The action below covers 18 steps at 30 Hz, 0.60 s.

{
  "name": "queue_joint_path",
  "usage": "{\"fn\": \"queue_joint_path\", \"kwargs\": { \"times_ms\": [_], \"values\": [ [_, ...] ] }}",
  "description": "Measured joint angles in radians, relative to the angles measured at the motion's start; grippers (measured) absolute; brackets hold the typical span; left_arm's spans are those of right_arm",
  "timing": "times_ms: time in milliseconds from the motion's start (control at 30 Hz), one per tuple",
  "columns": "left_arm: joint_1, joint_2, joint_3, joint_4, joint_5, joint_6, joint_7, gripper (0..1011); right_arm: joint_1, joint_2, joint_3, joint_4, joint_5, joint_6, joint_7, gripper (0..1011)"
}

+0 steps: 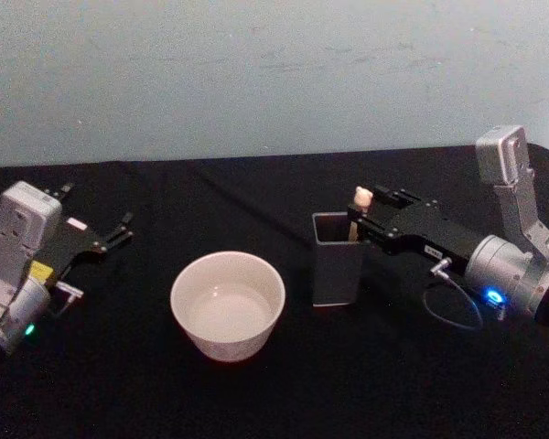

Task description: Pick up the stirring spoon with one hand, stir inside the cup, then place it back in its original position.

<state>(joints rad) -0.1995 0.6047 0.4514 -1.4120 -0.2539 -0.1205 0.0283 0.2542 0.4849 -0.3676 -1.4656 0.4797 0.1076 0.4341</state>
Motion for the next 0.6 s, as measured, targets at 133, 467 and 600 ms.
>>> {"fn": "queue_joint_path", "kwargs": {
  "times_ms": [133, 467, 600],
  "values": [
    [0.000, 0.000, 0.000, 0.000, 0.000, 0.000, 0.000, 1001, 0.000, 0.000, 0.000, 0.000, 0.000, 0.000, 0.000, 503],
    [0.000, 0.000, 0.000, 0.000, 0.000, 0.000, 0.000, 1002, 0.000, 0.000, 0.000, 0.000, 0.001, 0.000, 0.000, 207],
    [0.000, 0.000, 0.000, 0.000, 0.000, 0.000, 0.000, 1001, 0.000, 0.000, 0.000, 0.000, 0.001, 0.000, 0.000, 204]
  ]
}}
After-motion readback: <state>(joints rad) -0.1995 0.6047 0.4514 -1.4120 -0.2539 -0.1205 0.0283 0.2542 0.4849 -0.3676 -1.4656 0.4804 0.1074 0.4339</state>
